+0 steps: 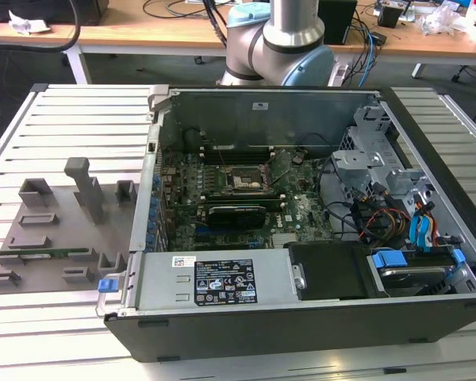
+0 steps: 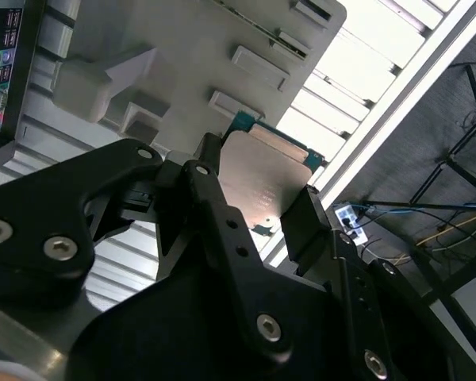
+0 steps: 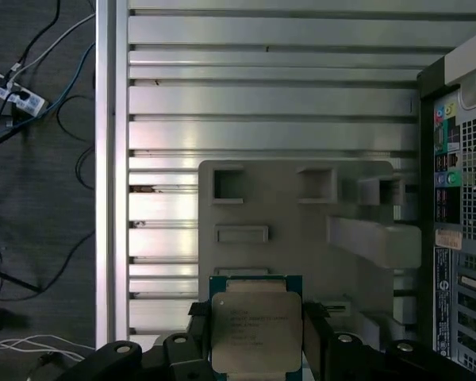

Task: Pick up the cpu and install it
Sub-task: 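Pick up the cpu and move it towards the insertion slot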

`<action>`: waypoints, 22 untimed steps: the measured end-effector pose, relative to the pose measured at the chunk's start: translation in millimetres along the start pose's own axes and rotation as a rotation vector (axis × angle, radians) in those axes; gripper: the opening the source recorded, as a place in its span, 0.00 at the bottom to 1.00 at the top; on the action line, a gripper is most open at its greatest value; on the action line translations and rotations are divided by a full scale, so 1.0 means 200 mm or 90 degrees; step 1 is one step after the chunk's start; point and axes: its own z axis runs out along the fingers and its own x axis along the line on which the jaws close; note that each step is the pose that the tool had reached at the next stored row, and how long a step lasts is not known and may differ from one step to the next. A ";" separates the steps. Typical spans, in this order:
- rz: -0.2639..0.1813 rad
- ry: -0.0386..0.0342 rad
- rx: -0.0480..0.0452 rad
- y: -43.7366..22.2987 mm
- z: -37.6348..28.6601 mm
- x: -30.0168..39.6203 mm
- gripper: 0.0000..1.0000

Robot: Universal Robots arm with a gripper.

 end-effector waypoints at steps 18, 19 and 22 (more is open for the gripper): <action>0.000 0.0000 -0.0042 0.001 -0.128 -0.032 0.55; 0.000 0.0000 -0.0042 0.001 -0.127 -0.037 0.55; 0.000 0.0000 -0.0031 0.001 -0.126 -0.072 0.55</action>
